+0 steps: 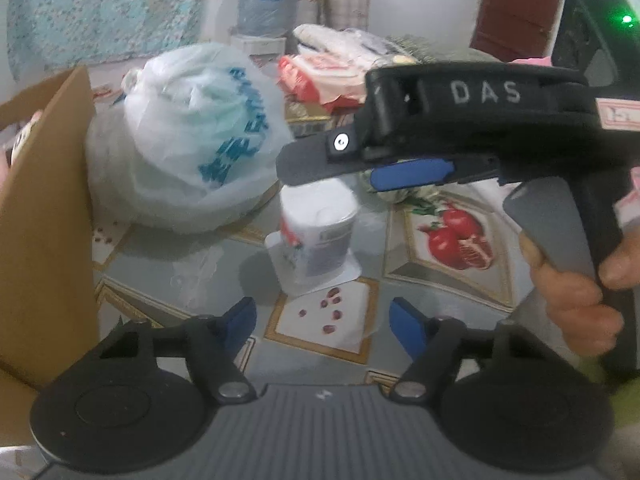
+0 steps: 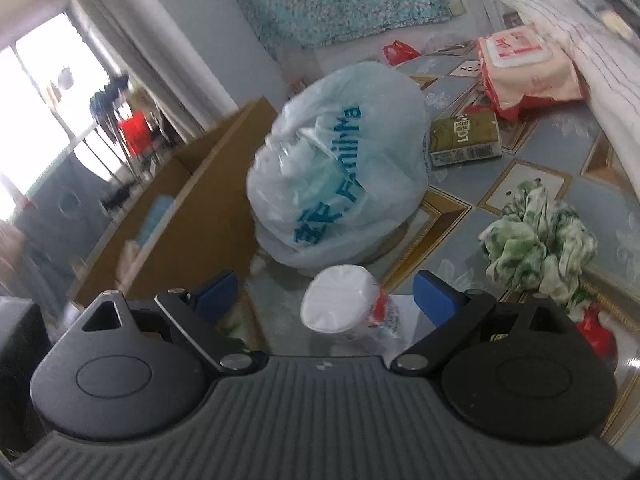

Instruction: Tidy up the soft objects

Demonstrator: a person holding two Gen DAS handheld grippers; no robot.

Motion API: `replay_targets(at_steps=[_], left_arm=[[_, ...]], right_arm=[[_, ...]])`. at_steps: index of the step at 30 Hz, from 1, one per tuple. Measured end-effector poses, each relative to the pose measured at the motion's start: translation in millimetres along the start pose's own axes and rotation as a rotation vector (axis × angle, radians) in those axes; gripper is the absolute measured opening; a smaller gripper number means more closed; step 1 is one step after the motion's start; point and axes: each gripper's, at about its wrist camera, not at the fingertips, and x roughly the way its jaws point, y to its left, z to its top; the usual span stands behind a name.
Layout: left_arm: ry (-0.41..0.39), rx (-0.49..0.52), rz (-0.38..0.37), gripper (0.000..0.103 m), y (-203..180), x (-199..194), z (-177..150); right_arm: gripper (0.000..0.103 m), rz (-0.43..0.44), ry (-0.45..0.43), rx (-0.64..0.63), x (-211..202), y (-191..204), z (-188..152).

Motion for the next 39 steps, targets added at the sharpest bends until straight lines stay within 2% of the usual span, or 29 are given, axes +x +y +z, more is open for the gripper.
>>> replay_targets(at_steps=[4, 9, 11, 12, 14, 17, 23, 27, 29, 33, 35, 39], left_arm=[[0.013, -0.023, -0.022, 0.067, 2.5, 0.8, -2.1], [0.013, -0.017, -0.028, 0.066, 4.4, 6.0, -2.8], [0.016, -0.022, -0.035, 0.065, 6.5, 7.9, -2.7], [0.017, -0.024, -0.039, 0.065, 6.6, 6.8, -2.4], [0.017, -0.026, -0.044, 0.065, 7.7, 8.5, -2.2], [0.017, -0.029, -0.055, 0.065, 8.5, 8.8, -1.7], [0.001, -0.039, -0.071, 0.065, 9.8, 7.9, 0.8], [-0.024, -0.043, -0.077, 0.065, 8.7, 8.5, 6.9], [-0.032, -0.044, -0.077, 0.065, 7.9, 9.4, 10.5], [-0.024, -0.031, -0.098, 0.066, 3.5, 13.4, 15.4], [-0.042, -0.001, -0.072, 0.066, -2.7, 13.0, 15.1], [-0.039, 0.043, -0.074, 0.067, -10.9, 10.1, 15.4]], right_arm=[[0.091, -0.060, 0.024, -0.061, 14.9, 6.1, -5.7], [0.086, -0.076, 0.064, -0.059, 25.6, 4.4, -6.1], [0.079, -0.090, 0.070, -0.065, 28.0, 4.5, -6.9], [0.070, -0.094, 0.073, -0.061, 29.4, 3.4, -6.9], [0.060, -0.055, 0.073, -0.019, 29.9, -2.0, -7.3], [0.059, -0.024, 0.053, 0.053, 27.0, -11.9, -7.9], [0.059, 0.137, 0.019, 0.374, 17.2, -57.1, -14.0], [0.057, 0.201, 0.018, 0.523, 11.0, -78.3, -26.7], [0.055, 0.184, 0.030, 0.553, 8.6, -81.8, -33.9], [0.056, 0.116, 0.016, 0.533, -2.9, -80.6, -40.9], [0.056, 0.083, -0.005, 0.514, -10.8, -79.5, -42.0], [0.056, 0.082, -0.035, 0.524, -23.7, -86.3, -47.6]])
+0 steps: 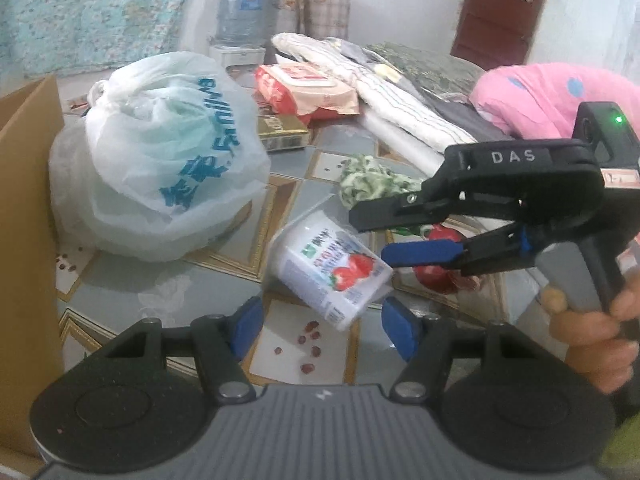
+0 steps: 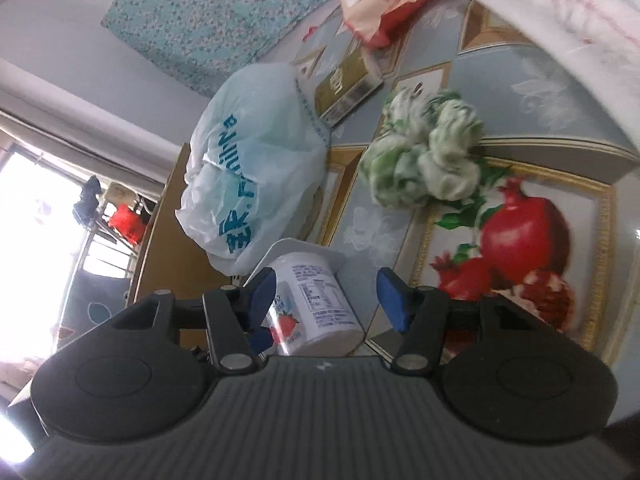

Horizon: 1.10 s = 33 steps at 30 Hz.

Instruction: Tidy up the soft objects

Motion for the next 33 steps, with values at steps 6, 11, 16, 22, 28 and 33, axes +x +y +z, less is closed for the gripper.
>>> replay_targets(at_steps=[6, 11, 16, 22, 28, 33], left_arm=[[0.031, -0.028, -0.048, 0.068, 1.9, -5.1, -1.3], [0.055, -0.177, -0.120, 0.071, 21.8, -0.8, 5.2], [0.070, -0.292, -0.176, 0.071, 39.6, 5.8, 12.1], [0.104, -0.371, -0.206, 0.071, 48.0, 18.0, 20.8], [0.120, -0.377, -0.180, 0.070, 45.8, 29.8, 28.7], [0.123, -0.364, -0.181, 0.069, 40.3, 33.1, 31.3]], right_arm=[[0.056, 0.039, 0.000, -0.013, -3.9, -2.6, 3.7], [0.060, 0.054, 0.050, -0.009, 16.3, 4.1, 16.3], [0.070, 0.078, 0.103, 0.061, 34.9, 1.7, 35.1], [0.073, 0.044, 0.197, 0.073, 56.9, 4.2, 44.3], [0.073, 0.075, 0.300, 0.080, 76.9, 9.1, 48.2], [0.074, 0.082, 0.301, 0.044, 78.5, 16.4, 45.7]])
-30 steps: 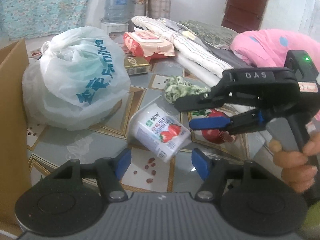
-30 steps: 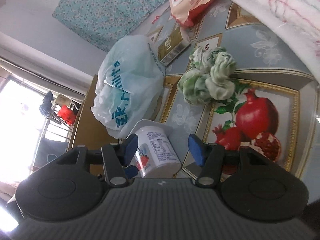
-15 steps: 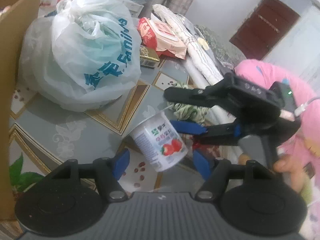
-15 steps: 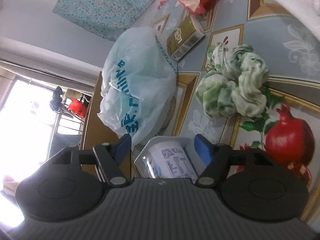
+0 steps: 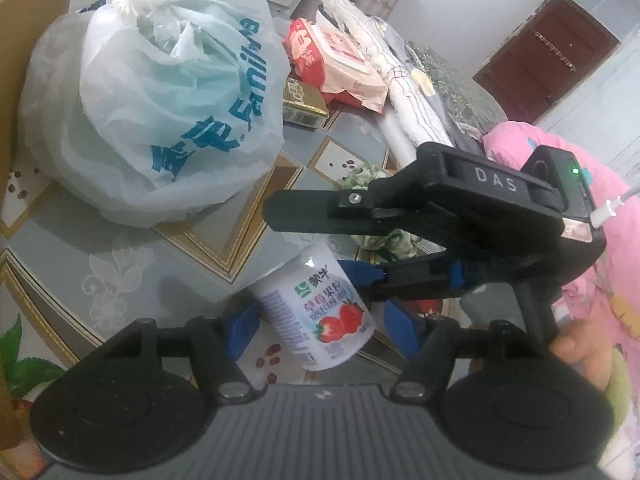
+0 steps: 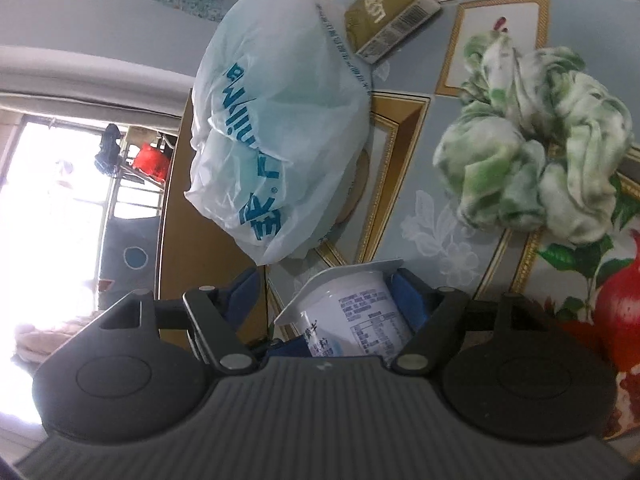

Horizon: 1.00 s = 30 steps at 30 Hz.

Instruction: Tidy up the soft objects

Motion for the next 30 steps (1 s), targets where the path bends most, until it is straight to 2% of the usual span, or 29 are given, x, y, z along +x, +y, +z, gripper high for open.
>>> replay_targets(at_steps=[7, 14, 17, 23, 30], left_arm=[[-0.069, 0.064, 0.034, 0.069, -9.0, -6.8, 0.3], [-0.137, 0.176, 0.076, 0.068, -24.4, -15.2, -6.3], [-0.151, 0.220, 0.062, 0.068, -29.6, -20.0, -12.7], [-0.149, 0.292, 0.089, 0.068, -37.3, -18.6, -22.3], [-0.134, 0.275, 0.082, 0.071, -31.7, -19.3, -24.7]], right_arm=[[0.074, 0.107, -0.056, -0.049, -17.0, 1.7, -6.6], [0.074, 0.145, -0.110, -0.084, -31.3, 7.4, -14.4], [0.073, 0.192, -0.124, -0.088, -34.1, 8.9, -24.5], [0.073, 0.159, -0.181, -0.113, -40.2, 9.7, -45.6], [0.073, 0.167, -0.223, -0.059, -43.5, -6.0, -50.8]])
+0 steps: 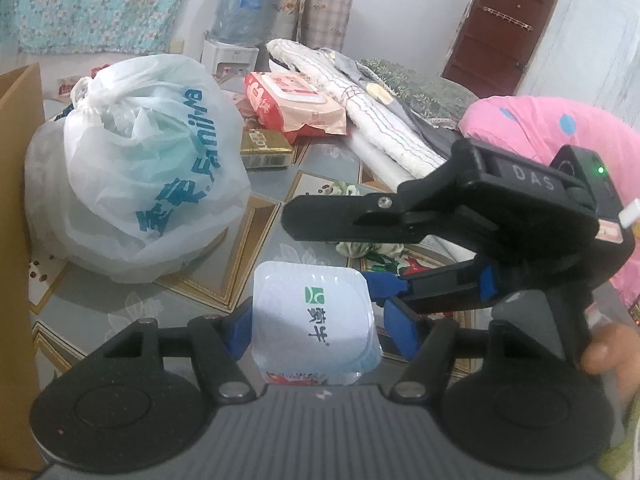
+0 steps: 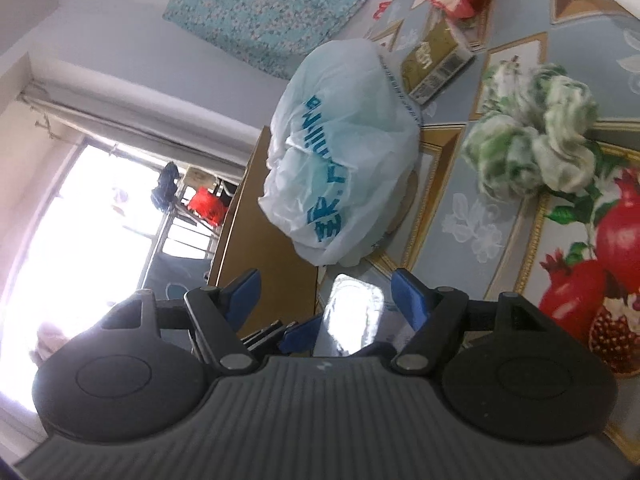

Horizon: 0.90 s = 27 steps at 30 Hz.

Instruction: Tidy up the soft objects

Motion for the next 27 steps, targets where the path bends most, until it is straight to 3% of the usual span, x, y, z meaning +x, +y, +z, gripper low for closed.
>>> replay_targets(at_steps=[11, 27], left_arm=[[0.014, 0.014, -0.033, 0.083, 3.0, -9.3, -10.9], [-0.015, 0.185, 0.103, 0.081, -18.7, -2.6, -22.1]], right_arm=[[0.074, 0.001, -0.042, 0.035, -9.3, -13.6, -9.2], [0.072, -0.066, -0.108, -0.013, -22.4, -9.3, -26.3]])
